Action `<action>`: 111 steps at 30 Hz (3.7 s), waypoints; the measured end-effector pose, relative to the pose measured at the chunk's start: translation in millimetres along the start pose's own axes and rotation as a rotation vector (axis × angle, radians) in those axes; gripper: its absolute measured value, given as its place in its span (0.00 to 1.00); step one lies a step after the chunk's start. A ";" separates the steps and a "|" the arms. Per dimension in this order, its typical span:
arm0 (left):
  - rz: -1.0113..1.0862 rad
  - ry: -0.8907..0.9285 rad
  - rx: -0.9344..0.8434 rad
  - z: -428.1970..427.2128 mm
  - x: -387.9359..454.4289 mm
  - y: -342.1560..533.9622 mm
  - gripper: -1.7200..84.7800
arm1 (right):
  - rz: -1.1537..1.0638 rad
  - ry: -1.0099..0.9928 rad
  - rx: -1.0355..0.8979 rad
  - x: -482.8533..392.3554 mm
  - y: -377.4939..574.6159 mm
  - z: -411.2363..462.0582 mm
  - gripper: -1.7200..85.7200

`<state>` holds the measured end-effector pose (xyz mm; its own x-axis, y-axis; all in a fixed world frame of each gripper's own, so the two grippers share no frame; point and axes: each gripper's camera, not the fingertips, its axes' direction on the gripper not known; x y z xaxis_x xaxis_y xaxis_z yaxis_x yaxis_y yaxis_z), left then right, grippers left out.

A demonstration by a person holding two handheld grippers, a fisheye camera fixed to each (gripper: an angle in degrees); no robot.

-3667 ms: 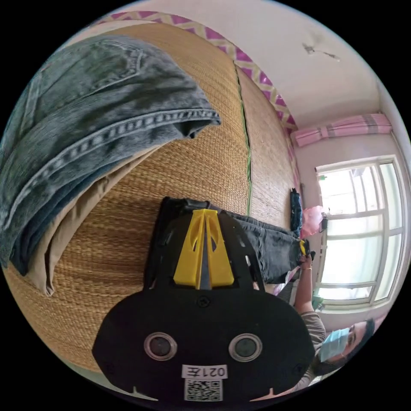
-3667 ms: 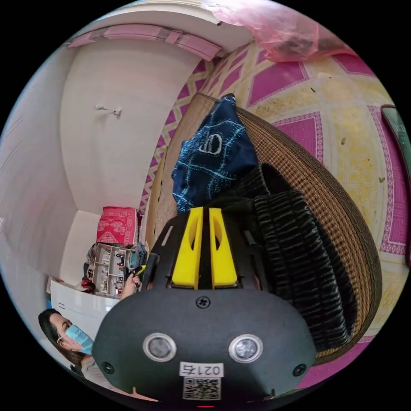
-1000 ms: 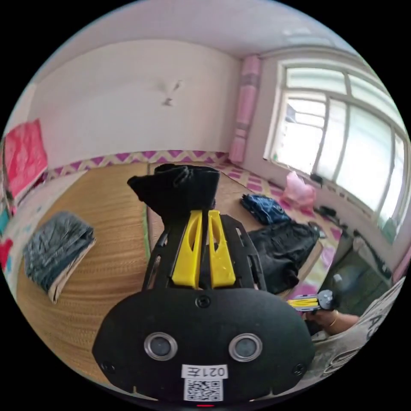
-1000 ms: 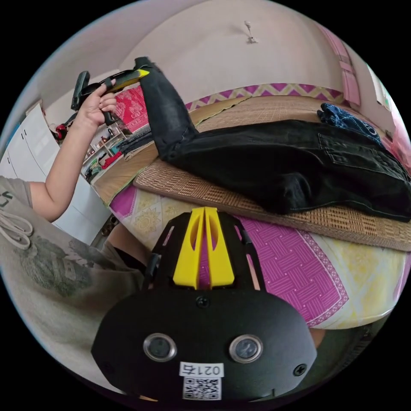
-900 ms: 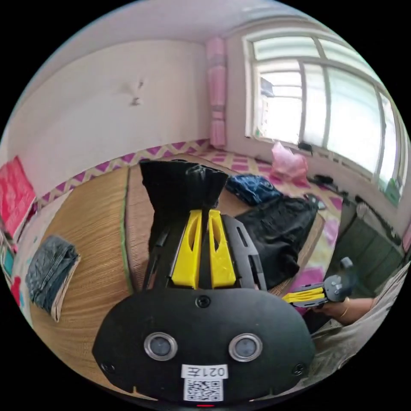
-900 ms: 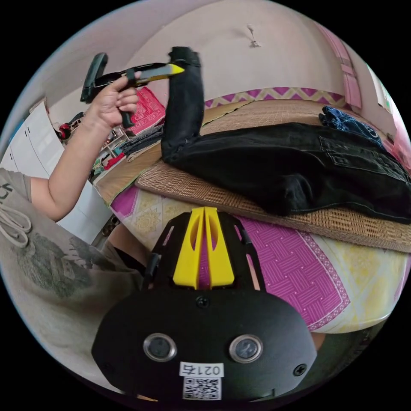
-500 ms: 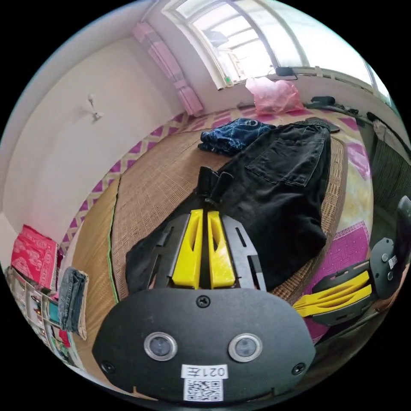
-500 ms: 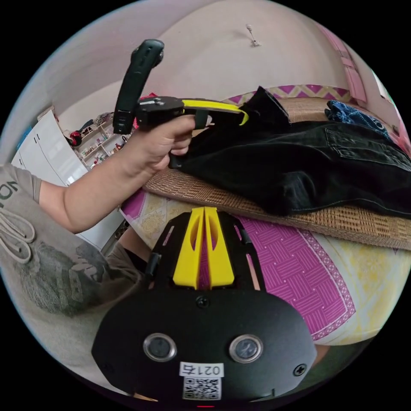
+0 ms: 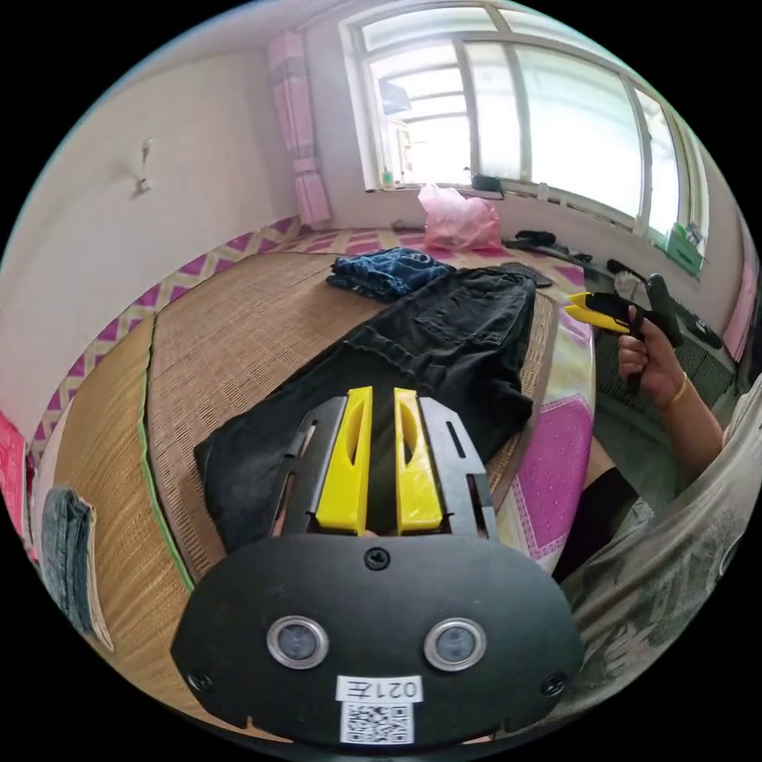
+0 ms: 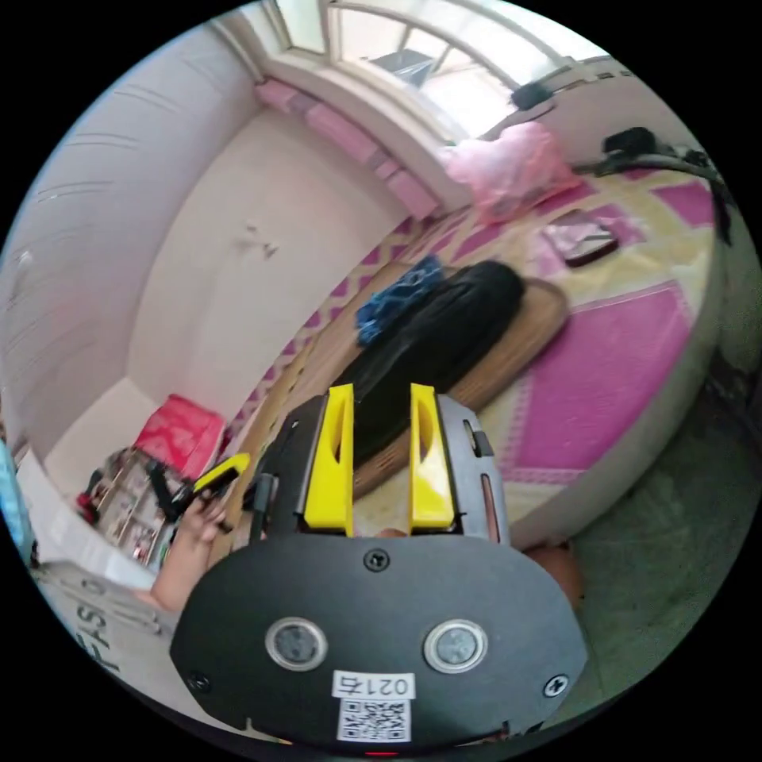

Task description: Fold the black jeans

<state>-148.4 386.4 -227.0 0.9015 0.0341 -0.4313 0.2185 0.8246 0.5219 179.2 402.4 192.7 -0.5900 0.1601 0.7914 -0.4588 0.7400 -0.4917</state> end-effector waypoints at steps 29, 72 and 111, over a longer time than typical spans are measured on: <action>-0.529 0.012 0.140 -174.1 -184.1 314.6 0.01 | -0.677 0.168 -0.118 -486.0 -35.6 171.7 0.08; -0.480 0.165 -0.017 182.4 -239.4 254.4 0.01 | -0.890 0.441 -0.598 -329.8 403.6 362.8 0.02; -0.799 0.727 -0.122 459.6 -398.2 138.8 0.08 | 0.067 -0.366 -0.691 260.9 276.6 471.6 0.05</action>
<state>-305.4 227.7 355.5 0.0691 -0.2441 -0.9673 0.5692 0.8059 -0.1627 -414.9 340.8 91.9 -0.8382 0.0826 0.5392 0.0323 0.9943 -0.1020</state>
